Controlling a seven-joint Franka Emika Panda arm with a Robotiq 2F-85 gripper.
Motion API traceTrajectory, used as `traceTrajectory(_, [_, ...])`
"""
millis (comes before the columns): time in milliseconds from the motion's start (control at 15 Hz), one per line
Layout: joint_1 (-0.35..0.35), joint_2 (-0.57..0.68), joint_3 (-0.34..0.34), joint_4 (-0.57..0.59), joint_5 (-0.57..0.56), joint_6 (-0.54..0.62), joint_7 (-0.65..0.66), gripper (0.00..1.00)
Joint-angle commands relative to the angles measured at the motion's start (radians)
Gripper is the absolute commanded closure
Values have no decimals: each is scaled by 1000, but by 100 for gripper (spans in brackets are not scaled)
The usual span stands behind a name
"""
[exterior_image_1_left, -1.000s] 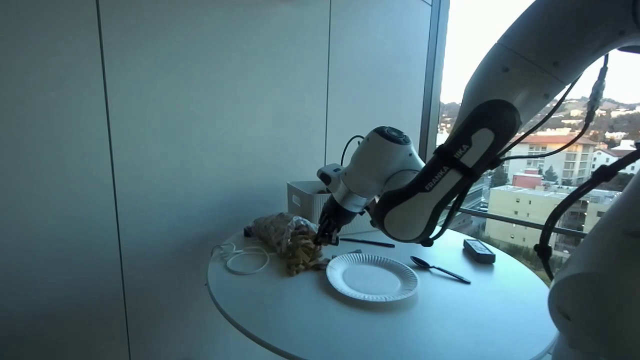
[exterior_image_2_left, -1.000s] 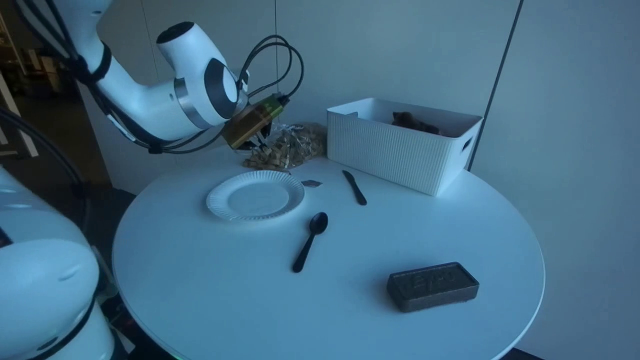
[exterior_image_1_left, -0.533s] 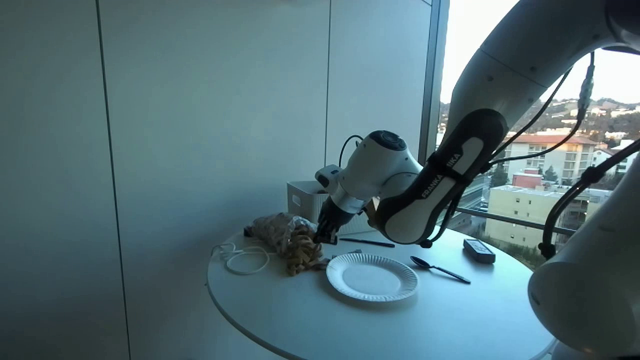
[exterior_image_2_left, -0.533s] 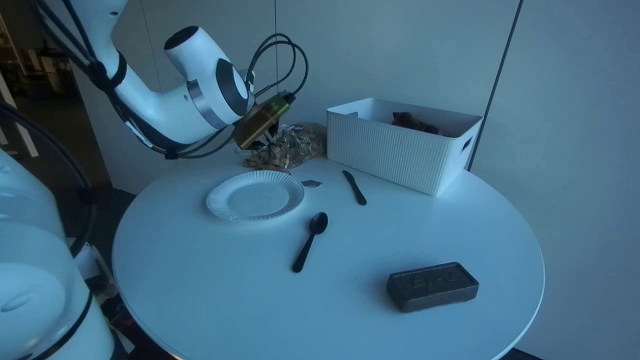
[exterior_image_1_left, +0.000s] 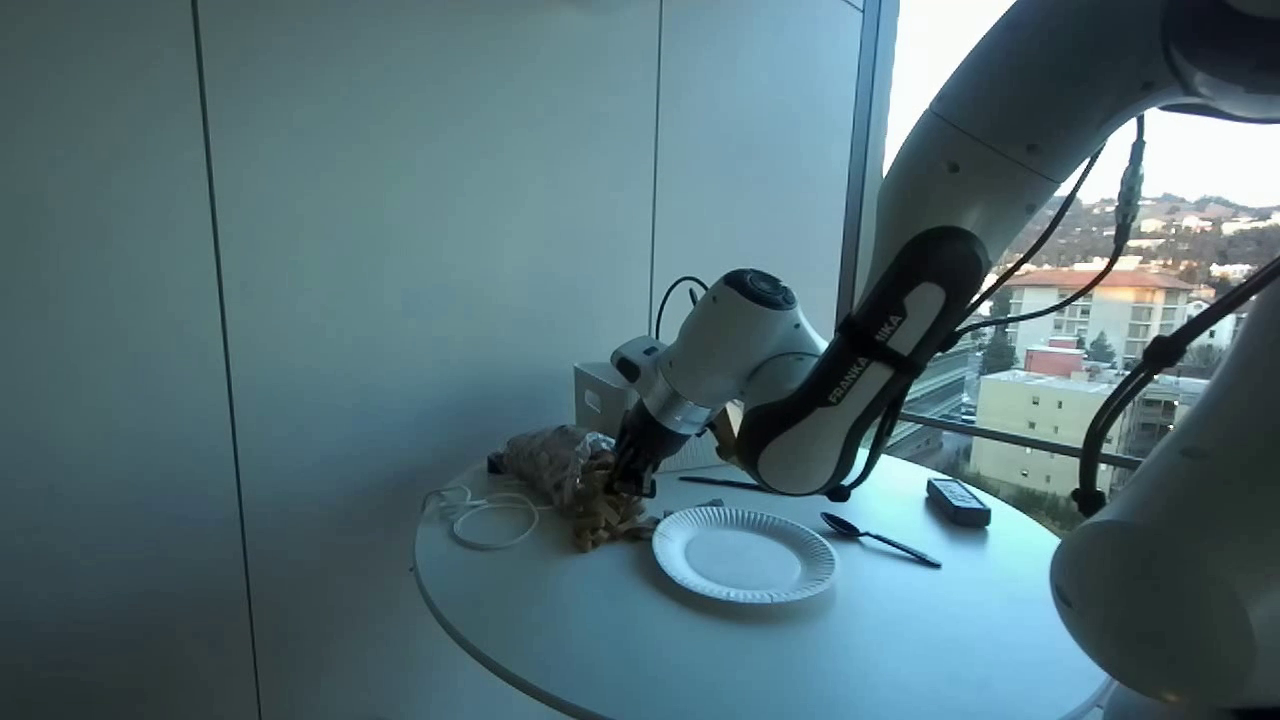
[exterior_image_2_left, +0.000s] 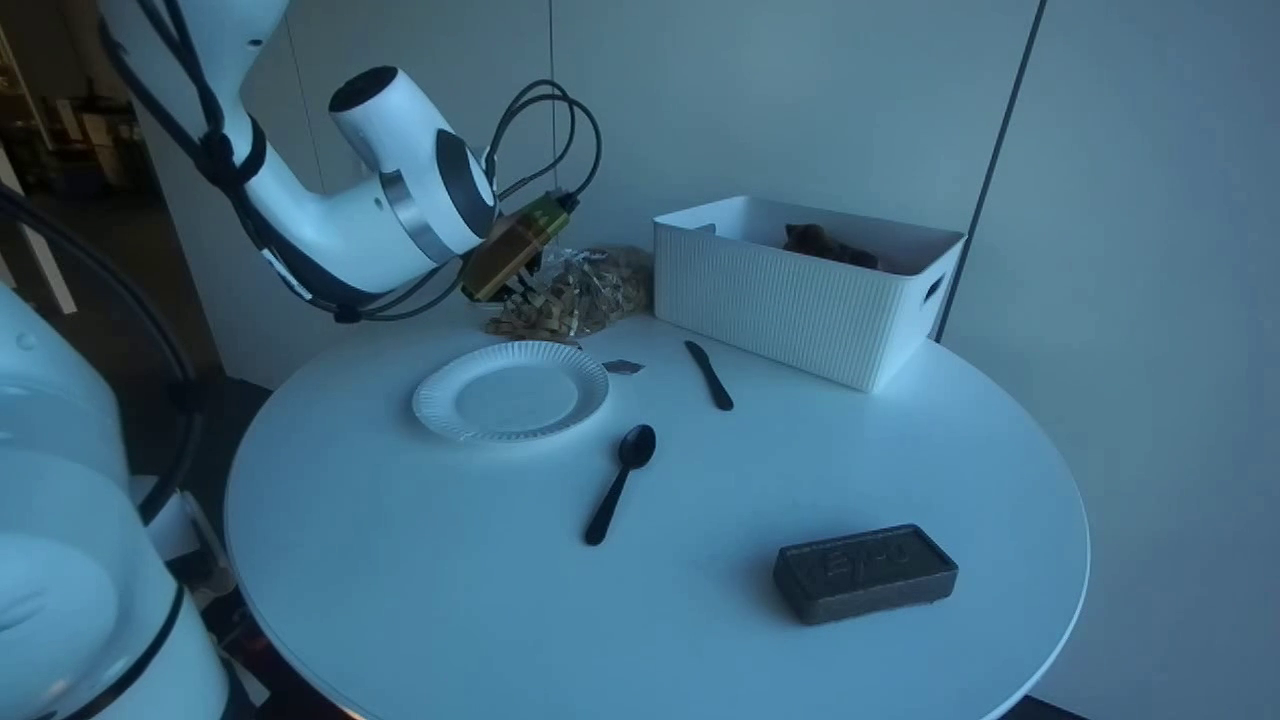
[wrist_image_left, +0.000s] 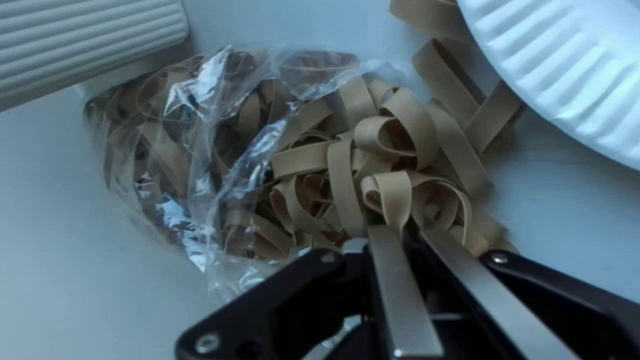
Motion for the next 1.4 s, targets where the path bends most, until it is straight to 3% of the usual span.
traceTrajectory(0, [-54, -4, 46, 26, -25, 19, 11, 65])
traceTrajectory(600, [-71, -10, 69, 10, -7, 21, 9, 0])
traceTrajectory(933, [-22, 5, 31, -8, 18, -6, -6, 0])
traceTrajectory(1333, [159, -13, -132, -124, 98, 71, -13, 0])
